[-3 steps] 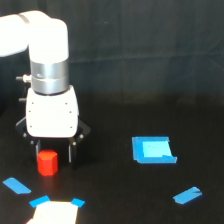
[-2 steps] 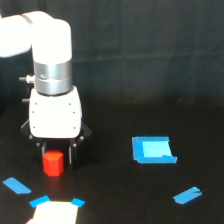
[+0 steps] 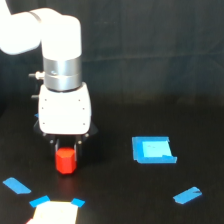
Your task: Pick up the red object from the table
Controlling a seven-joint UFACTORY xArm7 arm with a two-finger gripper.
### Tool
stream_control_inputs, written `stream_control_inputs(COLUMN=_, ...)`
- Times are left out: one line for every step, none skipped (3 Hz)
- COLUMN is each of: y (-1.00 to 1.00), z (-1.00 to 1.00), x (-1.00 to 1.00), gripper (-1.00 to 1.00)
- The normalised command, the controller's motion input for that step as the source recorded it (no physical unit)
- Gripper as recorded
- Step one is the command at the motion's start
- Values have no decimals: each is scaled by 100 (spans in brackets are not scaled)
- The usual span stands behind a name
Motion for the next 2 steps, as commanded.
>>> stream_control_inputs(y=-81, z=100, x=100, gripper=-95)
stream_control_inputs(y=-98, z=100, x=100, gripper=-17)
